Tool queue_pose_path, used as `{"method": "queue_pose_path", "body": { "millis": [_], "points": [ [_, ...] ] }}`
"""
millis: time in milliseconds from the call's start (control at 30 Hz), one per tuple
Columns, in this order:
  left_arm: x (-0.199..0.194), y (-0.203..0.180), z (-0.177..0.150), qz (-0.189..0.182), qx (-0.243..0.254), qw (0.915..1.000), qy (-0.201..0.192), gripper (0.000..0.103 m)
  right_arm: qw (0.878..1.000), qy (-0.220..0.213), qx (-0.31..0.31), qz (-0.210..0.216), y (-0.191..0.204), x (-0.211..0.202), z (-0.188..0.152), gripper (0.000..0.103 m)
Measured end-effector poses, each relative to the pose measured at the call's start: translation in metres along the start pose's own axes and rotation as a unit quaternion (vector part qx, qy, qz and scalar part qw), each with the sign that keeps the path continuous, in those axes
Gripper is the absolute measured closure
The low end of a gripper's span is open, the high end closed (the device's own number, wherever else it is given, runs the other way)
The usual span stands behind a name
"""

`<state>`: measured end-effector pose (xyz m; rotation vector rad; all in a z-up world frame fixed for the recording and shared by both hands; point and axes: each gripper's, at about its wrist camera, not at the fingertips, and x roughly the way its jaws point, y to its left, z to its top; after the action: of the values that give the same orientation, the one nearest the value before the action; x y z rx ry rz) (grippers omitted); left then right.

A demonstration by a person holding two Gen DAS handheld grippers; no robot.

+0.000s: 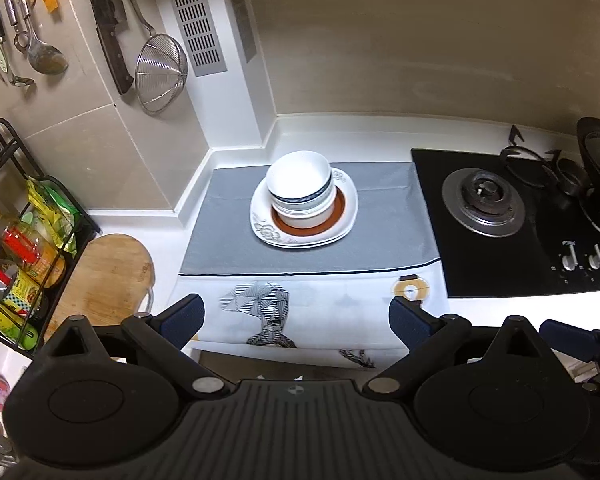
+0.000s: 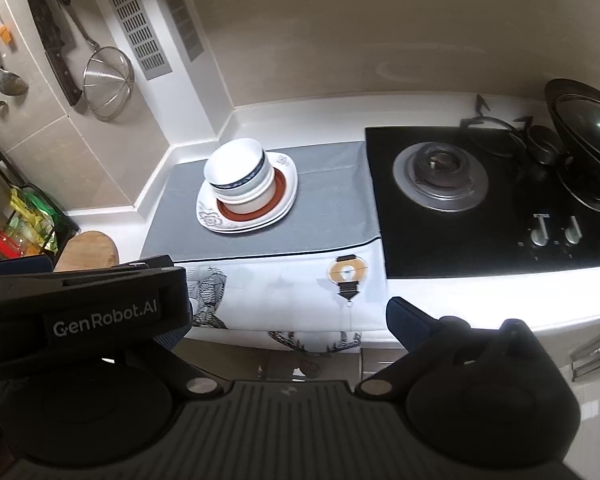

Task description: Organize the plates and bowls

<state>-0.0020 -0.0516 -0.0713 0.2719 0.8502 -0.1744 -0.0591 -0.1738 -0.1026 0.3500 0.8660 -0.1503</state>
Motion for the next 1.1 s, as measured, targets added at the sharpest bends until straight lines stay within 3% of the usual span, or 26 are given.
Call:
{"method": "queue_pose_path", "body": {
  "millis": [567, 1100],
  "points": [
    [-0.009, -0.030, -0.002, -0.014, 0.021, 0.9997, 0.001, 0.004, 1.000, -0.006, 0.010, -0.014, -0.032, -0.018, -0.005, 0.000],
    [-0.006, -0.034, 0.003, -0.001, 0.015, 0.9999, 0.002, 0.003, 1.000, -0.004, 0.003, -0.010, -0.037, -0.013, 0.002, 0.000]
  ]
}}
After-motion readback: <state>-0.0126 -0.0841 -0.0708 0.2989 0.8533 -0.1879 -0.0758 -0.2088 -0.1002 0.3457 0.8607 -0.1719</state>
